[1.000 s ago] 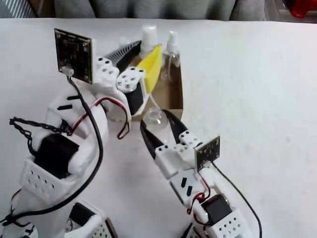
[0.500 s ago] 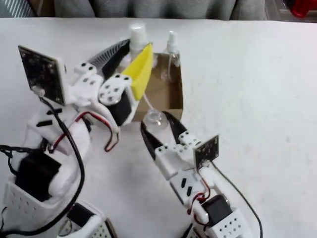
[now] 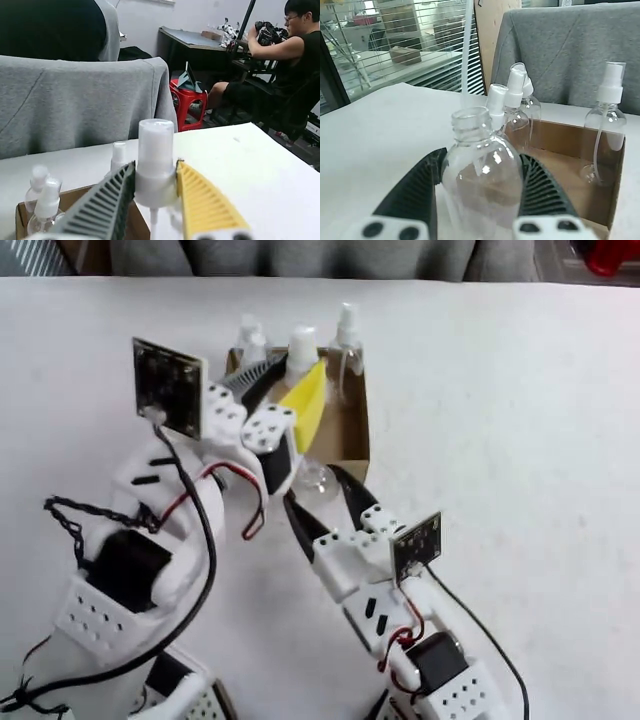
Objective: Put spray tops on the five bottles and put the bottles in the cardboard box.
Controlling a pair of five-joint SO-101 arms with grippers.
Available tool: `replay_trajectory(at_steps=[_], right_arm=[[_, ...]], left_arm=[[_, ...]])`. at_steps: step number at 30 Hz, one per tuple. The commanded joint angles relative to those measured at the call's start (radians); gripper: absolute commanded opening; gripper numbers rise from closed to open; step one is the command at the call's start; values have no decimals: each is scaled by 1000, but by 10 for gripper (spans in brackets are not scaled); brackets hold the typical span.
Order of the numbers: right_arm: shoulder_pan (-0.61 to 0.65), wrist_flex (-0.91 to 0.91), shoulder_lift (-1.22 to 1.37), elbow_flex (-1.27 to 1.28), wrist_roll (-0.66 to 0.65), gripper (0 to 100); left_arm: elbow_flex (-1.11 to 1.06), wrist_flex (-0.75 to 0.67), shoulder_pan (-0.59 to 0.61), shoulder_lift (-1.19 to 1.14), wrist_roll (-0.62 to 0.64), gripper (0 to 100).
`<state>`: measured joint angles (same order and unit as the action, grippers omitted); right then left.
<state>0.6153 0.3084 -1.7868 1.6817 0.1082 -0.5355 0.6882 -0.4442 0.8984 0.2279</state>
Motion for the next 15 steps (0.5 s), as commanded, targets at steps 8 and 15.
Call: replay_trajectory(at_steps=[8, 15], right_arm=[[-1, -4, -10, 9, 5, 16], [-1, -2, -12, 9, 6, 16]], left_arm=[[-261, -37, -59, 272, -9, 21], [-370, -37, -58, 318, -6, 21]])
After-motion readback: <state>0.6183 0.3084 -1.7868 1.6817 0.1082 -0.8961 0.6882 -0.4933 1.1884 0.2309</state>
